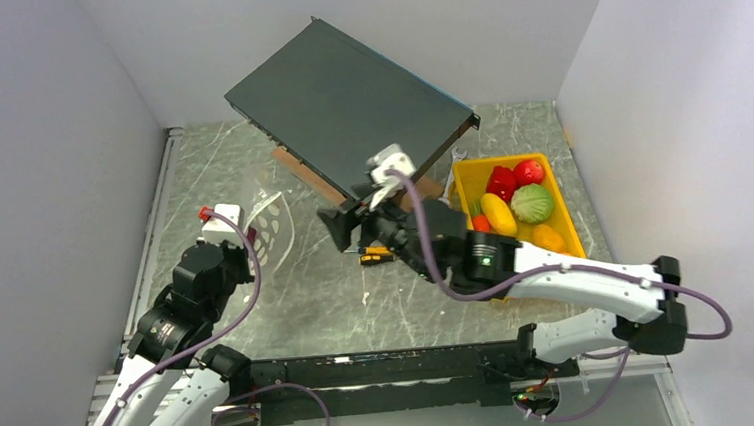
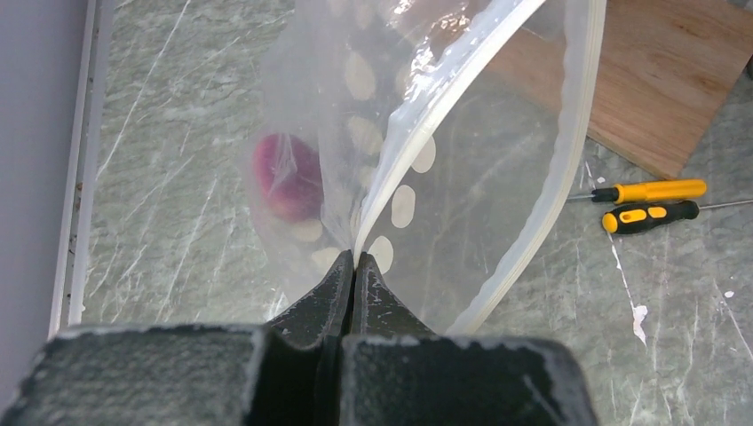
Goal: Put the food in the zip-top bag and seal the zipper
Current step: Pick up the fake vegetable from the bin, then place the fake vegetable in the zipper food storage bag, then pick up the fake vegetable from the bin.
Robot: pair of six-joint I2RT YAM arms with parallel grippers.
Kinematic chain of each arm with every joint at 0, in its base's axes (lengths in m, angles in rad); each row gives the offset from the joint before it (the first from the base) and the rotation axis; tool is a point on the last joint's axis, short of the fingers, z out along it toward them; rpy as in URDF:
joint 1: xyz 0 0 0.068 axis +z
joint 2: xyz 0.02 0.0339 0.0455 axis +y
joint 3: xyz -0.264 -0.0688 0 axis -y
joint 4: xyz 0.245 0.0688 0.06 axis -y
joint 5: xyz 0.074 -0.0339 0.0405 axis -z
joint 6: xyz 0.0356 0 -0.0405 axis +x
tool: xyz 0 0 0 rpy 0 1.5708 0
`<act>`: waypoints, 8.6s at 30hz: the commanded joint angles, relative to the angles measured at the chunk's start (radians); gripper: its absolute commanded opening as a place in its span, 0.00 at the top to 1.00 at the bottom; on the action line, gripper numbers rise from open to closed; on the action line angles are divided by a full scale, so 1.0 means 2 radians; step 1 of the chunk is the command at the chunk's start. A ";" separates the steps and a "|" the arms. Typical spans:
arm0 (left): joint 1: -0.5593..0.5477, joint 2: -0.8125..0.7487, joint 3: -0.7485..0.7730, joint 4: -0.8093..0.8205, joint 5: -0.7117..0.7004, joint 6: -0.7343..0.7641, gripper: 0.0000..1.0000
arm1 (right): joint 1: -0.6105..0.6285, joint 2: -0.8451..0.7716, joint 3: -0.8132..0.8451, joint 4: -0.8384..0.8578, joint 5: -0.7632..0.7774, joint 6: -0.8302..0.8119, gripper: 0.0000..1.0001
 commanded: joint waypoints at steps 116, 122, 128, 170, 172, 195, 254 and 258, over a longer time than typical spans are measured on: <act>-0.004 0.002 0.005 0.009 -0.002 -0.008 1.00 | -0.228 -0.073 0.027 0.033 -0.369 0.014 1.00; -0.005 -0.007 0.004 0.009 -0.010 -0.010 1.00 | -0.051 -0.002 0.025 -0.030 -0.229 -0.075 1.00; -0.004 -0.020 0.002 0.012 -0.015 -0.011 1.00 | 0.028 0.052 0.008 -0.006 -0.107 -0.071 1.00; -0.020 -0.076 -0.004 0.017 -0.035 -0.014 1.00 | 0.008 0.235 0.119 0.099 0.025 0.025 0.07; -0.021 -0.075 -0.004 0.016 -0.039 -0.015 1.00 | 0.008 0.216 0.119 0.072 0.019 0.027 0.08; -0.040 -0.016 -0.002 0.021 -0.161 0.001 1.00 | -0.007 -0.201 -0.003 -0.425 0.261 0.287 0.19; -0.055 -0.024 -0.010 0.033 -0.147 0.019 1.00 | -0.638 -0.110 -0.296 -0.402 -0.180 0.315 0.14; -0.056 -0.030 -0.011 0.032 -0.152 0.017 1.00 | -0.638 -0.111 -0.318 -0.385 -0.176 0.319 0.17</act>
